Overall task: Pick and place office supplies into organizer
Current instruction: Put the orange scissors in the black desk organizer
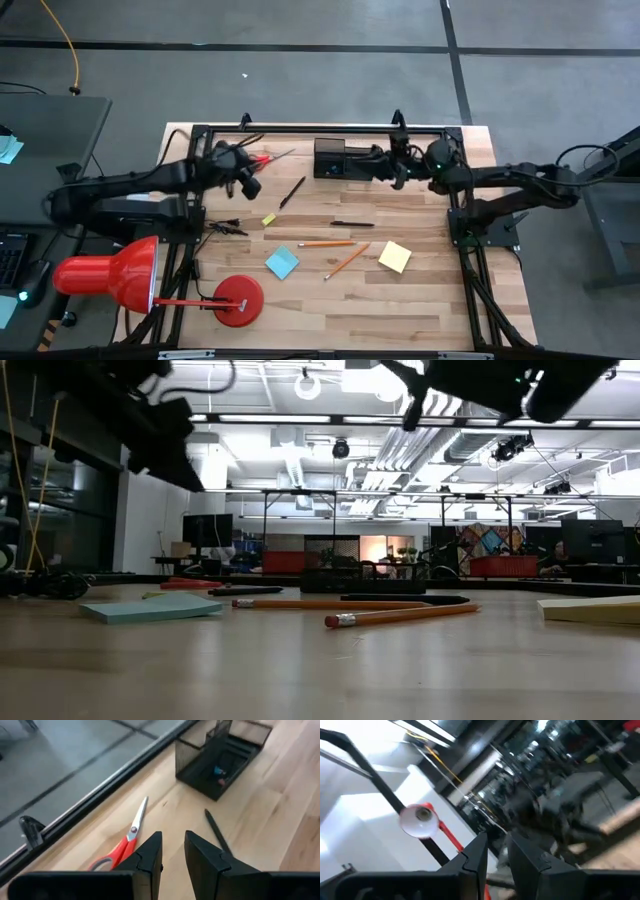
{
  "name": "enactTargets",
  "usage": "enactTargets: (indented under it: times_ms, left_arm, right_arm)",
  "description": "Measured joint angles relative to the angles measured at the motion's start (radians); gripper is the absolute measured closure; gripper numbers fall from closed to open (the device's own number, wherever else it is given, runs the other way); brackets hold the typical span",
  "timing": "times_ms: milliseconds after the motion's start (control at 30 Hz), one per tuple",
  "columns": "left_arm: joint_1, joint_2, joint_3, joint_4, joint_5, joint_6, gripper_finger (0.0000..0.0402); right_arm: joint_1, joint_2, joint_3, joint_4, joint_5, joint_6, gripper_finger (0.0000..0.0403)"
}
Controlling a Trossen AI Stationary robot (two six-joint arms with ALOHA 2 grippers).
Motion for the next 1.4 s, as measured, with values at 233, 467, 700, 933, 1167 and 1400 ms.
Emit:
enactTargets:
  times_ms: [233, 467, 700, 933, 1167, 1400]
  left_arm:
    - [0.32, 0.262, 0.2, -0.184, 0.407, 0.145, 0.0328]
    - [0.463, 0.451, 0.365, -0.381, 0.457, 0.393, 0.0328]
    - [0.477, 0.585, 0.435, -0.47, 0.516, 0.641, 0.0328]
    - [0.478, 0.685, 0.427, -0.473, 0.402, 0.737, 0.0328]
    - [0.478, 0.748, 0.427, -0.444, 0.364, 0.765, 0.0328]
    - [0.479, 0.789, 0.427, -0.429, 0.325, 0.77, 0.0328]
  right_arm:
    - [0.0, -0.115, -0.085, 0.003, 0.006, 0.001, 0.0336]
    - [0.023, -0.147, -0.095, -0.006, 0.005, -0.025, 0.0336]
    - [0.046, -0.147, -0.095, -0.022, 0.004, -0.037, 0.0336]
    - [0.049, -0.147, -0.095, -0.03, 0.005, -0.045, 0.0336]
    - [0.049, -0.146, -0.095, -0.037, 0.008, -0.045, 0.0336]
    - [0.049, -0.146, -0.095, -0.062, 0.014, -0.045, 0.0336]
